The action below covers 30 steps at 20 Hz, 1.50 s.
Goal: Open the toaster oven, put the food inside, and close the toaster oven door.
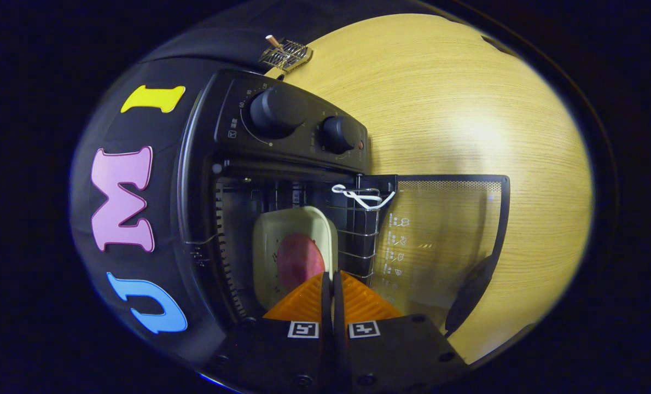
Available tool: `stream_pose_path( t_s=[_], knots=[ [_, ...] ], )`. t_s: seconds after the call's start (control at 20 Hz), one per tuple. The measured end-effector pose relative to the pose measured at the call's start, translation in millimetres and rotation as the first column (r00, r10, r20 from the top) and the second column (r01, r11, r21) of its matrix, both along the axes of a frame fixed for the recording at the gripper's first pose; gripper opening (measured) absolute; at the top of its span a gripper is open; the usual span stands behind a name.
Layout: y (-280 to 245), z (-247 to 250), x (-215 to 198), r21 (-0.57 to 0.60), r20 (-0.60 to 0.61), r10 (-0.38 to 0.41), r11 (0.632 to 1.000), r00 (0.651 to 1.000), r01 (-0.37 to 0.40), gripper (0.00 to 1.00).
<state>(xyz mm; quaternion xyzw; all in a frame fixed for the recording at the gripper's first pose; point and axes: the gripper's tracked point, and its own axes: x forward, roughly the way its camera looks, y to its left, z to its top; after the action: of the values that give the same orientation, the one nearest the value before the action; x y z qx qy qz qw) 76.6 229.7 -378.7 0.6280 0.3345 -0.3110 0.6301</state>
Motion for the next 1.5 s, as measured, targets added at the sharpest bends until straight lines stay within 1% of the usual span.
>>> stream_pose_path(
  t_s=[0.2,0.3,0.4,0.5,0.55,0.6,0.65,0.7,0.75,0.8,0.85,0.9,0.95,1.0,1.1,1.25,1.3,1.35,1.4,1.45,1.5],
  knots=[
    [-0.3,-1.5,3.6,0.016,-0.012,-0.041,0.999,0.999,0.041,0.06],
    [2.8,-1.3,6.4,0.051,-0.002,-0.039,0.998,0.999,0.039,0.07],
    [3.5,1.6,7.0,0.076,0.025,-0.036,0.997,0.999,0.034,0.11],
    [-2.8,5.9,7.6,0.073,0.06,-0.051,0.996,0.997,0.046,0.24],
    [-3.6,10.2,6.7,0.076,0.075,-0.044,0.996,0.996,0.038,0.39],
    [-1.8,15.8,7.0,0.086,0.095,-0.038,0.996,0.995,0.03,0.44],
    [0.2,19.8,4.6,0.098,0.103,-0.026,0.995,0.994,0.015,0.54],
    [1.5,28.0,-0.7,0.106,0.118,-0.009,0.994,0.993,-0.003,0.62],
    [4.7,32.3,-4.6,0.109,0.128,0.013,0.994,0.992,-0.027,0.67],
    [7.9,37.2,-8.0,0.105,0.143,0.048,0.992,0.989,-0.064,0.71],
    [9.5,42.1,-12.8,0.089,0.158,0.092,0.99,0.983,-0.107,0.81],
    [10.5,47.3,-20.5,0.055,0.167,0.148,0.986,0.975,-0.159,0.85],
    [8.7,51.9,-27.3,0.014,0.181,0.204,0.978,0.962,-0.209,0.98],
    [8.1,54.1,-30.6,-0.032,0.195,0.263,0.965,0.945,-0.262,0.99],
    [2.1,60.7,-42.1,-0.125,0.215,0.384,0.923,0.898,-0.364,0.99],
    [-15.6,59.4,-66.1,-0.263,0.18,0.53,0.838,0.828,-0.479,0.99],
    [-20.8,57.2,-74.8,-0.304,0.162,0.575,0.802,0.802,-0.514,0.99],
    [-26.3,54.0,-83.4,-0.344,0.137,0.624,0.758,0.769,-0.554,0.99],
    [-30.5,51.7,-91.4,-0.389,0.108,0.674,0.705,0.731,-0.593,0.99],
    [-35.2,50.0,-99.7,-0.439,0.072,0.725,0.64,0.685,-0.631,0.99],
    [-37.7,50.9,-107.9,-0.492,0.039,0.773,0.566,0.633,-0.661,0.99]
  ],
)
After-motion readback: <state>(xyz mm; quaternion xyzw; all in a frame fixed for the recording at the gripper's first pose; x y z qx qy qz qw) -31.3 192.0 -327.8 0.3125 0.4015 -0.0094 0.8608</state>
